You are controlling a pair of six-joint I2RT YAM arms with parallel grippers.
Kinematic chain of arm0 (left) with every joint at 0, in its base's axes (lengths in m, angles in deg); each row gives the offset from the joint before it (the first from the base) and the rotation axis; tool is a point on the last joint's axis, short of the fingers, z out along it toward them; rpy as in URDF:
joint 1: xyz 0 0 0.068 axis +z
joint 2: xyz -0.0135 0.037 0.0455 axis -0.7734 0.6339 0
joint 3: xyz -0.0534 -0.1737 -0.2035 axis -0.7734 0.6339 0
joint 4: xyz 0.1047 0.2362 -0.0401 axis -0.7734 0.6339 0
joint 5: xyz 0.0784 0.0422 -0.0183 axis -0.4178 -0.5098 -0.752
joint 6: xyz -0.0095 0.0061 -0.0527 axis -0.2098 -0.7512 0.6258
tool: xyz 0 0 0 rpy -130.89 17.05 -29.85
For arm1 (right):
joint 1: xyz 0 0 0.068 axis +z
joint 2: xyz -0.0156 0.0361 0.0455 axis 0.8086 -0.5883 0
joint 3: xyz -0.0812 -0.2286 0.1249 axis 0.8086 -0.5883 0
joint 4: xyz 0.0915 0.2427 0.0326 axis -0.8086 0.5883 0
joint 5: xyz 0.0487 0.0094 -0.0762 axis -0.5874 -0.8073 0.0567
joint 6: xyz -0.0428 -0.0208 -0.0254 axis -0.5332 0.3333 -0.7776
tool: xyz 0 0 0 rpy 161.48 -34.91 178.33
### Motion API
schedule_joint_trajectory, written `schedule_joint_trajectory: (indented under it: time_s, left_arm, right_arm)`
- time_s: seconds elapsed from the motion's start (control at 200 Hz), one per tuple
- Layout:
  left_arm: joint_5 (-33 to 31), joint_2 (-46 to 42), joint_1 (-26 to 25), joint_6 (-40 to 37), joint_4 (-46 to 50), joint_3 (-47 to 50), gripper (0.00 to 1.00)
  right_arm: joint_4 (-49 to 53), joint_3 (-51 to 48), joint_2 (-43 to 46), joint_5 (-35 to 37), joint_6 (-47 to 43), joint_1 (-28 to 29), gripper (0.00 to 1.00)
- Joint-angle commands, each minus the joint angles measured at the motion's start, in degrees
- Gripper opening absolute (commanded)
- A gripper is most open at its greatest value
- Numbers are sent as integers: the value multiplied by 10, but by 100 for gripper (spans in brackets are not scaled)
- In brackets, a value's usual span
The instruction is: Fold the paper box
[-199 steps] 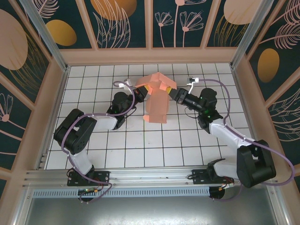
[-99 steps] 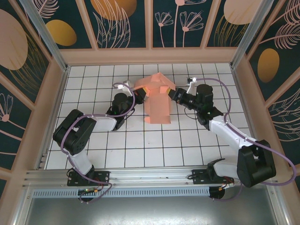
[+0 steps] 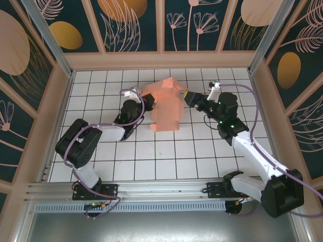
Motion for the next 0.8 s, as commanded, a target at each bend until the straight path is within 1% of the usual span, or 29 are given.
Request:
schedule_joint_trajectory:
  time_s: [0.0,0.08,0.175,0.3,0.315,0.365,0.455,0.581,0.666,0.796]
  left_arm:
    - [-43,-11,1,-21,15,-3,0]
    - [-64,-9,1,-42,16,-1,0]
    - [-110,-12,-4,-75,20,6,0]
    - [-169,-13,-16,-119,37,8,0]
    - [-173,-28,-17,-122,39,7,0]
    - [-183,-33,-19,-131,40,9,0]
    - [-192,-37,-20,-135,41,12,0]
    - [-195,-41,-21,-139,44,14,0]
    - [-197,-42,-21,-144,48,16,0]
    - [-198,-44,-22,-148,51,15,0]
  right_arm:
    - [37,23,31,82,-58,20,70]
    - [66,53,30,120,-78,47,70]
    - [92,94,10,155,-94,85,68]
    - [124,158,-47,178,-106,133,64]
    - [129,166,-57,179,-106,138,64]
    - [137,187,-85,178,-99,147,62]
    - [150,221,-128,177,-82,158,58]
    - [169,259,-181,170,-57,158,52]
    - [178,277,-206,165,-46,157,46]
    - [183,296,-237,150,-34,153,42]
